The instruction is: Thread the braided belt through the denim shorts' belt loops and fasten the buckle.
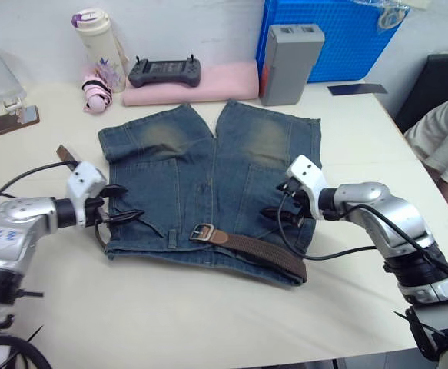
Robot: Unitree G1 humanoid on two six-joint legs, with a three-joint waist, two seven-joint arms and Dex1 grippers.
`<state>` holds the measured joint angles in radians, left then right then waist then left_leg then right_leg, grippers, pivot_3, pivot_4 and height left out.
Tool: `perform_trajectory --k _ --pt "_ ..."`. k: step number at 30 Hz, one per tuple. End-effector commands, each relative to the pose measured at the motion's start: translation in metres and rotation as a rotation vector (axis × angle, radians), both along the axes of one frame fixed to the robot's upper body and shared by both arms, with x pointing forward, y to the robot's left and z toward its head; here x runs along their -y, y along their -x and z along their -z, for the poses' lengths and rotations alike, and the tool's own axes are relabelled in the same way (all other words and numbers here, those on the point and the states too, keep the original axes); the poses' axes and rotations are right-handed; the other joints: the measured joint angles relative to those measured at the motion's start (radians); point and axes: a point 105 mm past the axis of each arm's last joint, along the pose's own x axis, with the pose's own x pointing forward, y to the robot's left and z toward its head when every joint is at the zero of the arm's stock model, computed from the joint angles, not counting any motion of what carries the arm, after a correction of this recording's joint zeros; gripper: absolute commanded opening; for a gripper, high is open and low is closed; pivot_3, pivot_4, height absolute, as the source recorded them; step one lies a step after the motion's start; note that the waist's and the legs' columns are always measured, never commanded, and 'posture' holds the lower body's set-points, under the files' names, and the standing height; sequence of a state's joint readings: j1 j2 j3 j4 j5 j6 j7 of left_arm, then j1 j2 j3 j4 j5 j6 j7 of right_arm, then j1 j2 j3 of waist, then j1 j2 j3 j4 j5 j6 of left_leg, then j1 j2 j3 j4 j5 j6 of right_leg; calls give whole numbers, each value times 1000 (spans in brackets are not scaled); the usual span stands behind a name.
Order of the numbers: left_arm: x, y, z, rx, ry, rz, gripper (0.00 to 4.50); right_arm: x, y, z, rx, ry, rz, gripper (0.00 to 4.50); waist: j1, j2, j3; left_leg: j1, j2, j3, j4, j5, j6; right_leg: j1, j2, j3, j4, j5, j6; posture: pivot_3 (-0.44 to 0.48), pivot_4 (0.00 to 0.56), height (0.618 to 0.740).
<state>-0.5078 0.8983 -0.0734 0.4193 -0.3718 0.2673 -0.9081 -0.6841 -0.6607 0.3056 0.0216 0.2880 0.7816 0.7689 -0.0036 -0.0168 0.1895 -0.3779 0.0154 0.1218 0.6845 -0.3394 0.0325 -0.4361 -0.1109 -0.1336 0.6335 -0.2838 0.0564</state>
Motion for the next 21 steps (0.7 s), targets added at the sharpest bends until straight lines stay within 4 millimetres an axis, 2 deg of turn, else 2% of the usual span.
perform_trajectory --k 1,2,4,5,10,11,13,14,17,21 --pt "-7 -10 7 -6 -107 1 4500 6 -3 13 -66 56 10 4245 -1 -2 -1 0 0 0 0 0 0 0 0 0 0 0 0 0 150 728" --pt "-5 -10 11 -22 -123 17 4500 7 -2 19 -96 70 12 3979 -1 -2 -1 1 0 0 0 0 0 1 -1 0 1 0 0 0 150 728" --pt "-1 -5 20 -65 -140 75 3960 10 1 30 -138 102 5 3294 -2 -2 -2 5 0 0 1 0 0 5 -2 0 2 0 0 0 150 728" --pt "1 -3 23 -82 -142 95 3638 11 2 33 -150 110 1 2747 -2 -3 -3 8 1 0 1 0 0 8 -3 1 2 0 0 0 150 728" --pt "-2 3 39 -116 -212 125 1580 16 -10 41 -109 165 55 597 -6 -5 -12 10 1 0 1 1 0 9 -4 2 3 0 0 0 150 728" --pt "-3 1 42 -113 -233 118 1034 17 -15 41 -91 169 74 54 -9 -5 -17 11 1 0 1 1 0 9 -4 2 3 0 0 0 150 728" --pt "-4 -4 45 -97 -269 108 176 18 -23 39 -60 169 110 0 -15 -5 -25 13 1 0 1 1 0 11 -5 3 3 0 0 0 150 728" --pt "-3 -9 45 -79 -286 96 67 19 -29 37 -33 173 134 0 -20 -5 -25 17 1 0 1 1 0 15 -5 3 4 0 0 0 150 728" --pt "0 -37 38 55 -372 15 67 25 -48 29 51 178 219 0 -19 0 -28 30 1 -2 -1 -1 0 28 -8 2 -2 1 0 0 150 728" --pt "-2 -62 26 217 -485 -76 67 27 -58 25 85 168 267 0 -7 0 -29 31 -1 -2 -1 -1 -5 27 -14 1 3 2 0 0 150 728"
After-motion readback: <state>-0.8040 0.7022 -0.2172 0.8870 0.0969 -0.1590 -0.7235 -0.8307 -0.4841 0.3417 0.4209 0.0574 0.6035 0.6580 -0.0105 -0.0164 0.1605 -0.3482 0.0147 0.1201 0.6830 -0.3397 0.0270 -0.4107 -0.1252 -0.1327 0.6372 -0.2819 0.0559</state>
